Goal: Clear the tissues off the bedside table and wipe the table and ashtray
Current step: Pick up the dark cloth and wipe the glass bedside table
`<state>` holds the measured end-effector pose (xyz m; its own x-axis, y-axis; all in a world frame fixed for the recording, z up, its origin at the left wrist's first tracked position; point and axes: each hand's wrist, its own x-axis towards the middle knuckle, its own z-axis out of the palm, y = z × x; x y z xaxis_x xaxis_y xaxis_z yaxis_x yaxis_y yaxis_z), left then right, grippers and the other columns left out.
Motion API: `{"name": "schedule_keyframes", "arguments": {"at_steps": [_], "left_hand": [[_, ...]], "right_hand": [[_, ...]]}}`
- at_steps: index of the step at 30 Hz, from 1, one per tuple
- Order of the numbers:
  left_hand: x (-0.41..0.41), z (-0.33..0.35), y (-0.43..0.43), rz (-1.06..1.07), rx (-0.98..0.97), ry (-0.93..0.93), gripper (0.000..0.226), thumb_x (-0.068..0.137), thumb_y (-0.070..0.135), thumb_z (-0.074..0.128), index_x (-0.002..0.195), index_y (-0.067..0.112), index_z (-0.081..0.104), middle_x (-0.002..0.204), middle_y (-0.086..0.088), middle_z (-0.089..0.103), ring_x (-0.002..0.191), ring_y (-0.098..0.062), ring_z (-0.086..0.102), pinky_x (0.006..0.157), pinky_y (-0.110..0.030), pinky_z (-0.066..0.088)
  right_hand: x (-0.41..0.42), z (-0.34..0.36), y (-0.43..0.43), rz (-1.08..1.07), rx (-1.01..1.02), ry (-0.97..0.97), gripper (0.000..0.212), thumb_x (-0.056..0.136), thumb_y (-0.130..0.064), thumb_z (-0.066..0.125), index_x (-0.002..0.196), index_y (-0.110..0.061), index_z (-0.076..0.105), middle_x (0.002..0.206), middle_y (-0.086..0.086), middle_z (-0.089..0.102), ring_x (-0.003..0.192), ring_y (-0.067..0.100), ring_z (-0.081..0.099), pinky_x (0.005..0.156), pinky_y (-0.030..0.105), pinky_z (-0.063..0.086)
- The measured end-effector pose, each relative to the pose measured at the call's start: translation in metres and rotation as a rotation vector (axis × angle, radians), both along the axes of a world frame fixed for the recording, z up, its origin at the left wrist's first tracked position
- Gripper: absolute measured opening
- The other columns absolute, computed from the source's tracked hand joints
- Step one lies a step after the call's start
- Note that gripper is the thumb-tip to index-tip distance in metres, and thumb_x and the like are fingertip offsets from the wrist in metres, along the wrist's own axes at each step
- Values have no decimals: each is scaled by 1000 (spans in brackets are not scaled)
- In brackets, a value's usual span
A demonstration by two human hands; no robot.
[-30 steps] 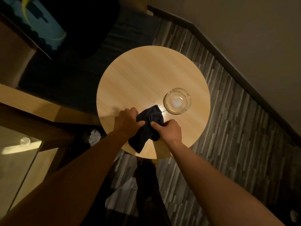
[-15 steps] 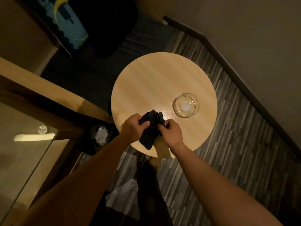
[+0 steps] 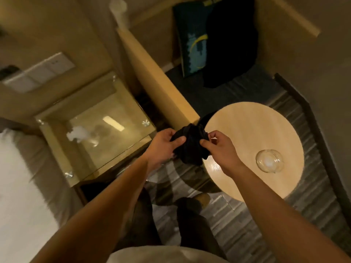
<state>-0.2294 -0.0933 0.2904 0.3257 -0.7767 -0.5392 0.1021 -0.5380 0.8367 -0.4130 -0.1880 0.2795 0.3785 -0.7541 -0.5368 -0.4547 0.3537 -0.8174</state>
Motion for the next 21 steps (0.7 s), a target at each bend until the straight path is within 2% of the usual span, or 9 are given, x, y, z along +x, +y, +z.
{"name": "schedule_keyframes", "arguments": {"at_steps": [2, 5, 8, 10, 12, 14, 18, 21], "left_hand": [[34, 15, 21, 84, -10, -11, 15, 95, 16, 73, 85, 15, 62, 67, 6, 65, 61, -7, 63, 62, -29, 51], [89, 32, 57, 191, -22, -20, 16, 95, 15, 73, 84, 13, 61, 66, 7, 65, 61, -6, 63, 62, -29, 50], [147, 46, 92, 291, -42, -25, 15, 94, 18, 73, 89, 11, 61, 78, -4, 66, 74, -18, 67, 73, -41, 54], [185, 52, 114, 345, -44, -48, 13, 95, 18, 72, 91, 10, 62, 80, -4, 64, 73, -15, 64, 71, -35, 52], [224, 57, 135, 398, -55, -73, 12, 96, 17, 71, 92, 11, 62, 79, -1, 63, 68, -8, 62, 64, -24, 50], [257, 55, 154, 432, -56, -106, 11, 96, 19, 72, 93, 13, 63, 82, -2, 64, 72, -10, 63, 65, -26, 50], [325, 44, 187, 497, -47, -114, 13, 96, 18, 71, 98, 8, 62, 89, -9, 65, 81, -20, 64, 74, -39, 53], [383, 22, 210, 550, -24, -111, 8, 98, 16, 68, 96, 13, 60, 90, -8, 65, 81, -18, 63, 70, -34, 51]], "right_hand": [[42, 14, 7, 79, -29, -14, 31, 88, -18, 74, 91, 3, 52, 85, 28, 59, 74, 23, 56, 68, 38, 43], [109, 30, 22, 214, -50, -18, 33, 88, -21, 74, 89, 3, 51, 88, 29, 59, 78, 21, 58, 70, 38, 46], [181, 43, 41, 324, -36, -16, 30, 92, -21, 72, 95, 3, 54, 98, 28, 66, 84, 23, 68, 72, 42, 54], [228, 52, 57, 373, -33, -4, 28, 93, -17, 71, 99, 5, 55, 93, 20, 71, 85, 21, 70, 70, 37, 56], [274, 55, 75, 409, -23, -10, 21, 94, -14, 70, 92, 1, 56, 84, 10, 70, 82, 19, 69, 67, 31, 54], [312, 55, 93, 432, -13, -12, 15, 93, -12, 70, 86, -8, 57, 82, 5, 72, 81, 19, 71, 65, 30, 54], [391, 50, 126, 452, 20, 14, 18, 93, -8, 71, 83, -13, 55, 82, 7, 71, 80, 22, 71, 65, 34, 53], [459, 32, 152, 445, 62, 51, 20, 92, -7, 70, 84, -12, 53, 80, 10, 68, 76, 24, 67, 62, 35, 53]]}}
